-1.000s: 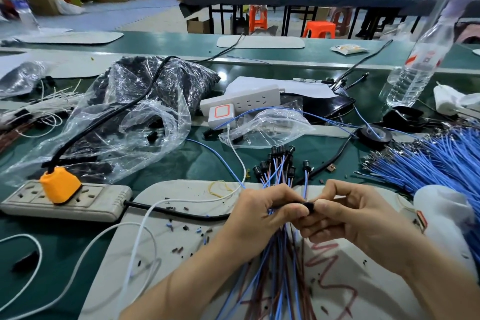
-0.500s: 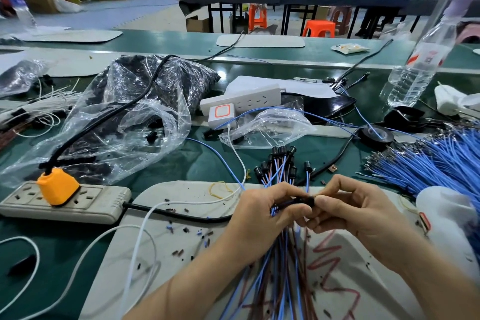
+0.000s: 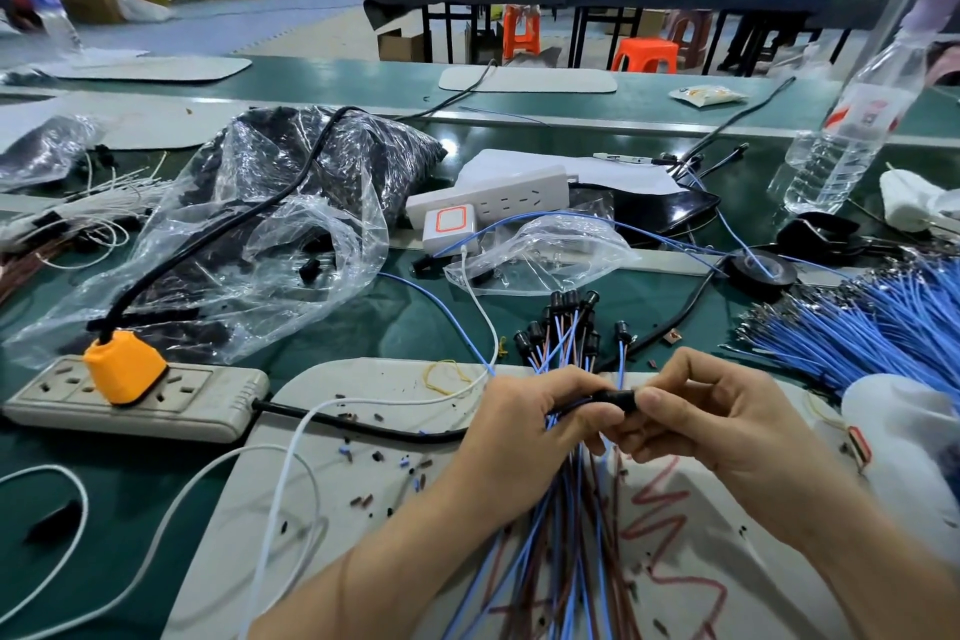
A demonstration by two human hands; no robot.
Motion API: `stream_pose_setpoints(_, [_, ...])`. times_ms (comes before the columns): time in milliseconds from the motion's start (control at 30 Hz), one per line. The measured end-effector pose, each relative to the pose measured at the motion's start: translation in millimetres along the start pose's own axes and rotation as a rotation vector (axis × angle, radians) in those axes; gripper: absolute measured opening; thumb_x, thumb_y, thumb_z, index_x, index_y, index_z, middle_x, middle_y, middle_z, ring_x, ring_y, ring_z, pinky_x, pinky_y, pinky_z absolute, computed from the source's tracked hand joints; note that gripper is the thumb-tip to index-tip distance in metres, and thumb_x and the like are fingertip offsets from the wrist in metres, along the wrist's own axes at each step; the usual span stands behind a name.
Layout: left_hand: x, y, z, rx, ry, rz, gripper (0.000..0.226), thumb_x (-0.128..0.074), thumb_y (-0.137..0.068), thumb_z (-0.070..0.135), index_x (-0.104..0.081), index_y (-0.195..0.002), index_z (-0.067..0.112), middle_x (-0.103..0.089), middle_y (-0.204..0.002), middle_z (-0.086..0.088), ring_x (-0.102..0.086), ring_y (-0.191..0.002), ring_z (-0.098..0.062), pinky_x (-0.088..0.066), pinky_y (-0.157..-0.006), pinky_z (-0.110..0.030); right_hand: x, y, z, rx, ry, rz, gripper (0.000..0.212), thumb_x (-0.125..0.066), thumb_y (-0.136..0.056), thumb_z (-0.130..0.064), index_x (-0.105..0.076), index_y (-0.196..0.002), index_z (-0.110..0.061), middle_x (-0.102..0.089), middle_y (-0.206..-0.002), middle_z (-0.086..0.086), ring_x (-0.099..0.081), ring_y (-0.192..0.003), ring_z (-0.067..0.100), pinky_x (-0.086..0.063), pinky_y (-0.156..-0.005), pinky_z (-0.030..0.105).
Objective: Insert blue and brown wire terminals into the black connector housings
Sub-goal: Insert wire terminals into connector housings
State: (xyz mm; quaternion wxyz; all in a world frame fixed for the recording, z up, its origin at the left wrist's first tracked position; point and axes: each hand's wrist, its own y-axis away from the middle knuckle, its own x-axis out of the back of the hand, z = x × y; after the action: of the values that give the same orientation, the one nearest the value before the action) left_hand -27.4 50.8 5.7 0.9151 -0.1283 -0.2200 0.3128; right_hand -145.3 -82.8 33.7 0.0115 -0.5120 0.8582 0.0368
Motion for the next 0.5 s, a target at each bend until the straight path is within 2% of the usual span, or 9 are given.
stream_pose_setpoints(100, [-0.1, -0.6, -0.9, -0.003, -0.002, 0.010, 0.012, -0.068, -0.086, 0.014, -0.072, -0.095, 0.009, -0.067, -0.071, 0.013, -0.062, -0.062, 0.003, -0.046, -0.065, -0.010, -1.6, -0.8, -0.9, -0.022, -0.045, -0.006, 0.018, -0.073, -0.062, -0.021, -0.064, -0.066, -0.006, -0.068, -0.074, 0.030, -0.068, -0.060, 0.031, -0.056, -0.054, 0.027])
stream_pose_setpoints(167, [-0.3, -1.1, -0.6, -0.009, -0.004, 0.014, 0.011, -0.067, -0.086, 0.014, -0.072, -0.095, 0.009, -0.068, -0.072, 0.010, -0.061, -0.061, 0.004, -0.045, -0.064, -0.008, -1.3, -1.3, -1.5, -0.024, -0.066, -0.020, 0.013, -0.073, -0.061, -0.022, -0.066, -0.064, -0.012, -0.068, -0.074, 0.029, -0.068, -0.060, 0.030, -0.056, -0.055, 0.028])
stream_pose_setpoints(267, [-0.5, -1.1, -0.1, -0.011, 0.004, 0.022, 0.010, -0.065, -0.087, 0.014, -0.072, -0.093, 0.008, -0.069, -0.072, 0.009, -0.060, -0.061, 0.005, -0.042, -0.063, -0.005, 0.1, -1.4, -1.6, -0.024, -0.084, -0.024, 0.013, -0.074, -0.060, -0.021, -0.067, -0.065, -0.011, -0.068, -0.074, 0.028, -0.068, -0.060, 0.029, -0.056, -0.055, 0.028])
stream_pose_setpoints(500, [-1.0, -0.5, -1.1, -0.006, 0.013, 0.013, 0.011, -0.068, -0.085, 0.015, -0.072, -0.094, 0.009, -0.065, -0.065, 0.020, -0.062, -0.060, 0.002, -0.047, -0.064, -0.010, -1.1, 0.3, -1.8, -0.052, -0.120, 0.008, 0.009, -0.067, -0.068, -0.010, -0.062, -0.064, -0.003, -0.066, -0.069, 0.029, -0.066, -0.054, 0.029, -0.054, -0.049, 0.027])
